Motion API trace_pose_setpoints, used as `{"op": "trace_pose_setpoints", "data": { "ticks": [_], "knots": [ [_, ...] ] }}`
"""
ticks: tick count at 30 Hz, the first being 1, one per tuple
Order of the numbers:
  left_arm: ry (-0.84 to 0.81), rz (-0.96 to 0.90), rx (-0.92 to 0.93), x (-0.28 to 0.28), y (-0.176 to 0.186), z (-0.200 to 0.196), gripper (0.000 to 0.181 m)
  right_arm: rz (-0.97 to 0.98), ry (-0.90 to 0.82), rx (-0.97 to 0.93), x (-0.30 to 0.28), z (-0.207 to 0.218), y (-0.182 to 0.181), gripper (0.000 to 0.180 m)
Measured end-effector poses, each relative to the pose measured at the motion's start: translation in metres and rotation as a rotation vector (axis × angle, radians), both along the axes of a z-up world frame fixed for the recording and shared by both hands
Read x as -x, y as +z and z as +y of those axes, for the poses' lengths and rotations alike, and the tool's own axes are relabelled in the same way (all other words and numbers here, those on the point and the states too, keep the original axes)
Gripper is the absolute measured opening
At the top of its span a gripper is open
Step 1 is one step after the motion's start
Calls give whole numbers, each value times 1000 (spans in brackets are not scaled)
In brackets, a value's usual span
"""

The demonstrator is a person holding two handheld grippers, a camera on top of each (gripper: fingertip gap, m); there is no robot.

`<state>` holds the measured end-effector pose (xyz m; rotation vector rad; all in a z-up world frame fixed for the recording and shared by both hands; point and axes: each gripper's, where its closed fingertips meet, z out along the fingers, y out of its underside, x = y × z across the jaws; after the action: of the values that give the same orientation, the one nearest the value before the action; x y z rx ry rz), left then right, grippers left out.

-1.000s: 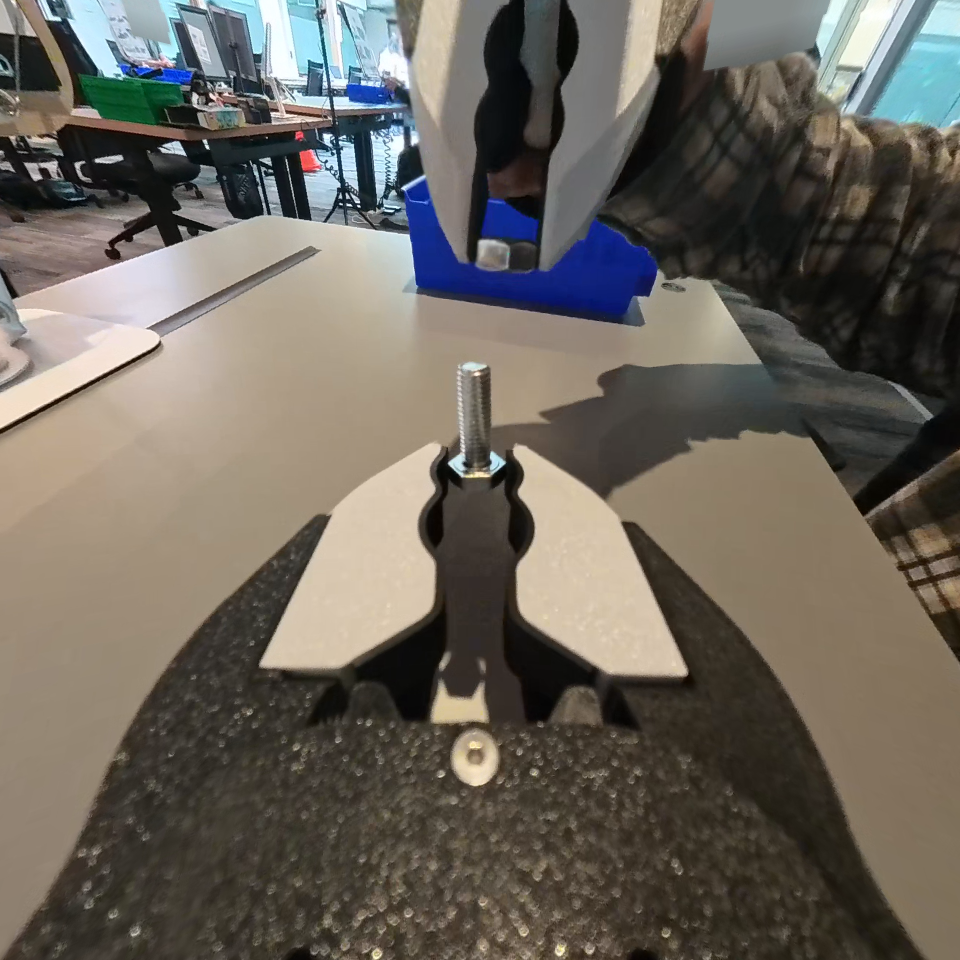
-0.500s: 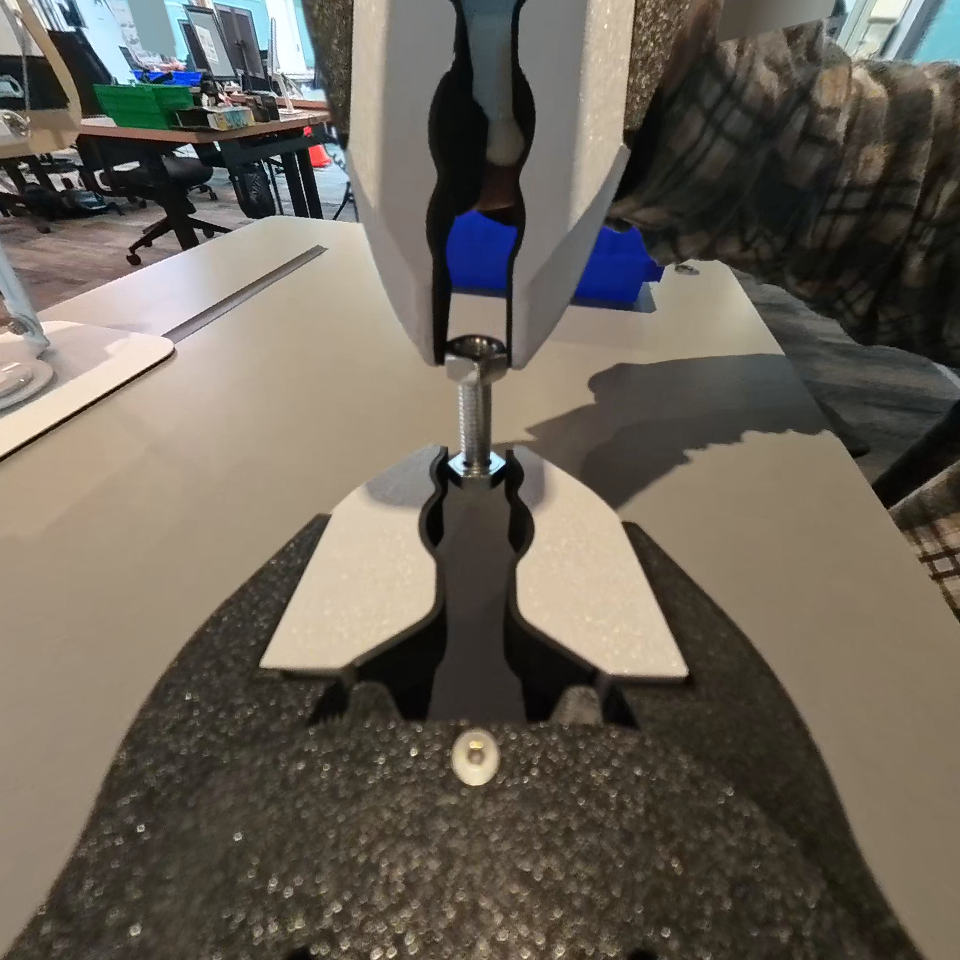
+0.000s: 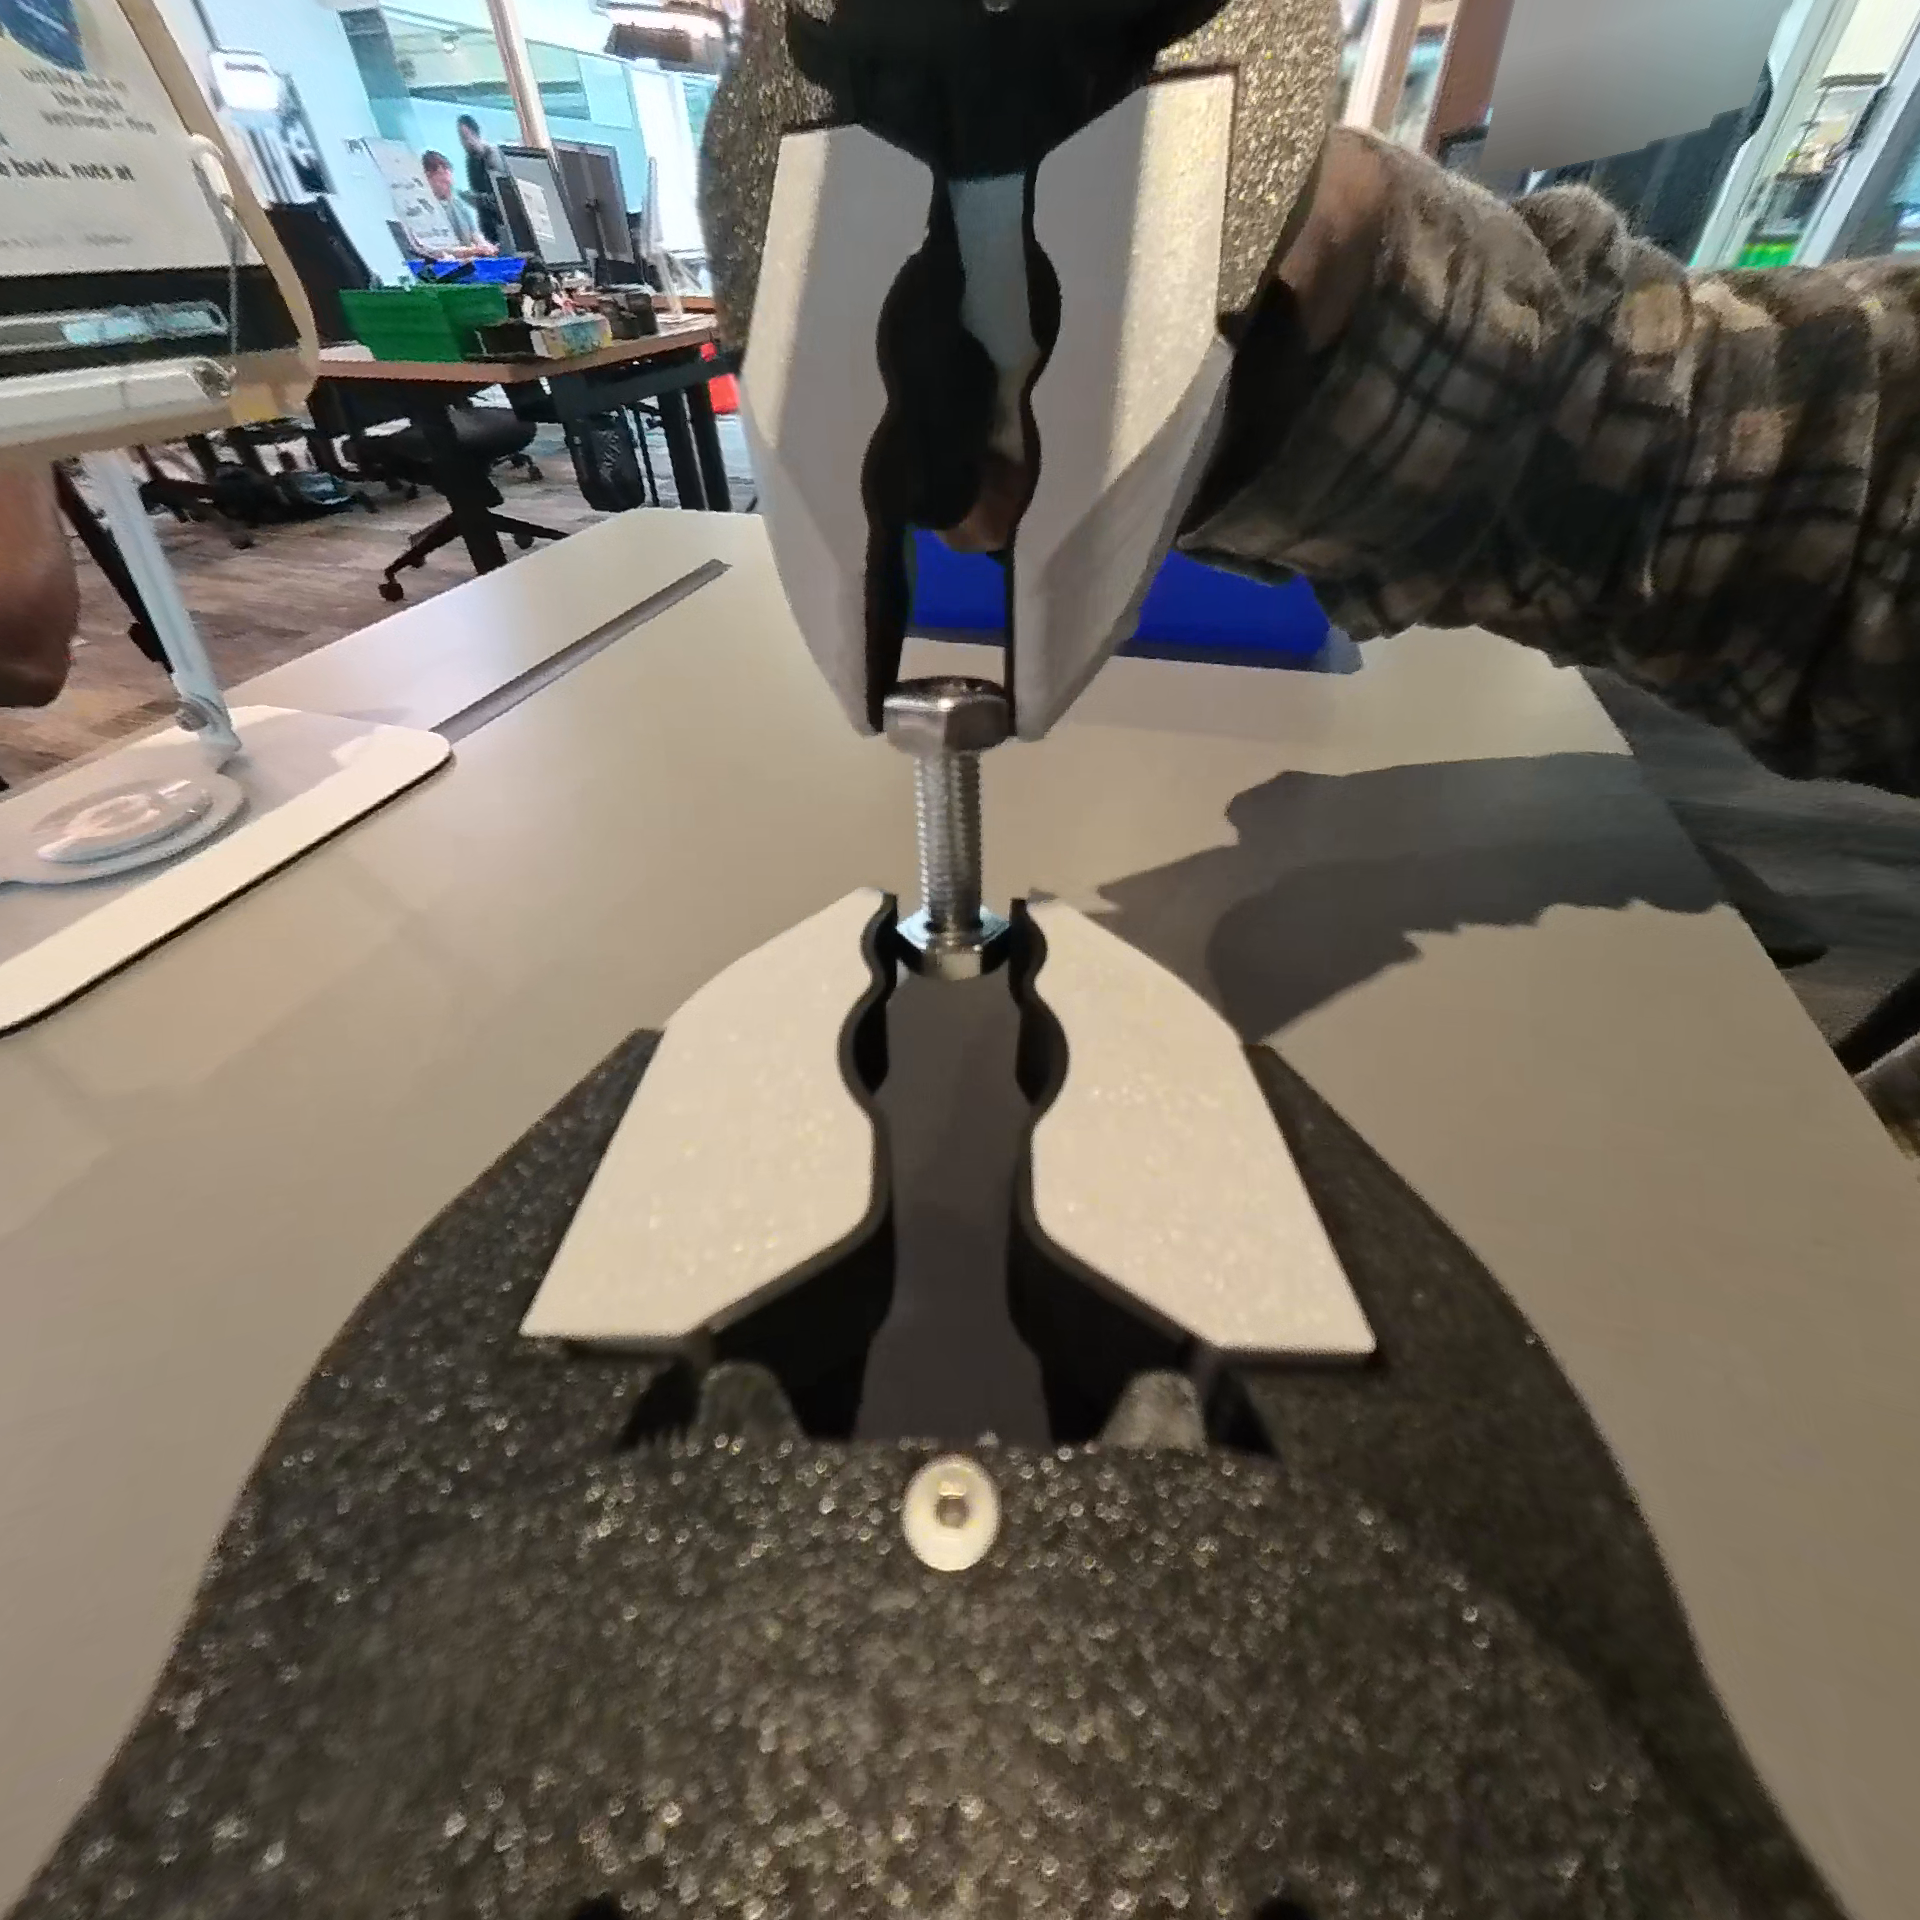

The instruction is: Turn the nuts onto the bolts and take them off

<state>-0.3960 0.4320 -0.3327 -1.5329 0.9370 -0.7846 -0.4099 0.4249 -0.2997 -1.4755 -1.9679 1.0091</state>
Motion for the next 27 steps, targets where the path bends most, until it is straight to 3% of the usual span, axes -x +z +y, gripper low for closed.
{"op": "trace_pose_setpoints", "data": {
  "ticks": [24, 27],
  "knots": [
    [4, 40, 31, 4, -8, 5, 20, -87, 3, -83, -9, 5, -4, 17],
    [28, 56, 33, 10, -9, 10, 20, -206, -35, -118, -33, 16, -14, 17]
  ]
}}
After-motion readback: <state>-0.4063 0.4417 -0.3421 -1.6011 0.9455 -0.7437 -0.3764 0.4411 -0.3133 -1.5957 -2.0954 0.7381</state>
